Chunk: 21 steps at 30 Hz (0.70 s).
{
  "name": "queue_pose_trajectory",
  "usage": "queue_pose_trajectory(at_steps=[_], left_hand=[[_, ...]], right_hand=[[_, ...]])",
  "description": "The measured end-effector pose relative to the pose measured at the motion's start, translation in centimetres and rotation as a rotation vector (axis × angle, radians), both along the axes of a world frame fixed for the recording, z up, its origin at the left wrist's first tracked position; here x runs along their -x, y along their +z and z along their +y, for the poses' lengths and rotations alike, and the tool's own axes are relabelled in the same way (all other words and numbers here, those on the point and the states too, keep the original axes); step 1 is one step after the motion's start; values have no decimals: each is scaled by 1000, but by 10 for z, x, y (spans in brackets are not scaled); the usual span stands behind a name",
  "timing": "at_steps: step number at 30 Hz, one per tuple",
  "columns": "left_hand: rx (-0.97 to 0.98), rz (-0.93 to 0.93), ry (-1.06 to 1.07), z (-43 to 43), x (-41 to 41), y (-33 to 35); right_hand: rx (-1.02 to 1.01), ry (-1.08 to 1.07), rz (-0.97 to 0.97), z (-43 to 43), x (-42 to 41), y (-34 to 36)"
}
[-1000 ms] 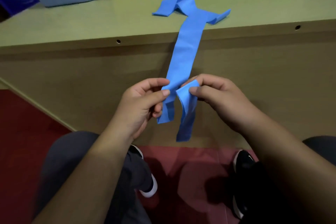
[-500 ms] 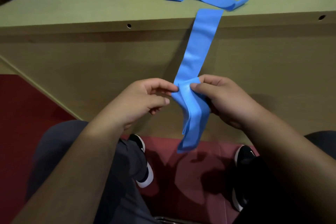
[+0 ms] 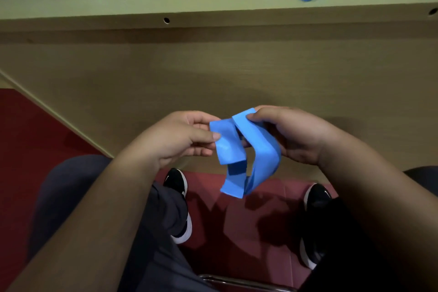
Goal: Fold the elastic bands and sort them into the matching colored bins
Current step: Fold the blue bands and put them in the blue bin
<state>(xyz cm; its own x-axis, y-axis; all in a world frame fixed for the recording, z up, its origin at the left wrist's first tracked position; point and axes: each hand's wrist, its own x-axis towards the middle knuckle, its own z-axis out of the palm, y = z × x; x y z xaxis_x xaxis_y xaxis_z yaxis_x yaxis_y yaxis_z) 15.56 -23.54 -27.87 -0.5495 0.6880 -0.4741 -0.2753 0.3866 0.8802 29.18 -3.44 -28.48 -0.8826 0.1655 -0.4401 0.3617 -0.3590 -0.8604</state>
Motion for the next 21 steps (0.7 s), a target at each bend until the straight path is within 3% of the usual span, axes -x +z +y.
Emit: queue_pose_trajectory(at_steps=[7,14,21], left_hand=[[-23,-36,109,12,7,0],[-134,-68,37,20,1,7],[-150,270,-63,26,-7,3]], right_hand=[[-116,32,26,8,-2,2],[-100,-123,71,8,3,1],[54,-178,63,14,7,-1]])
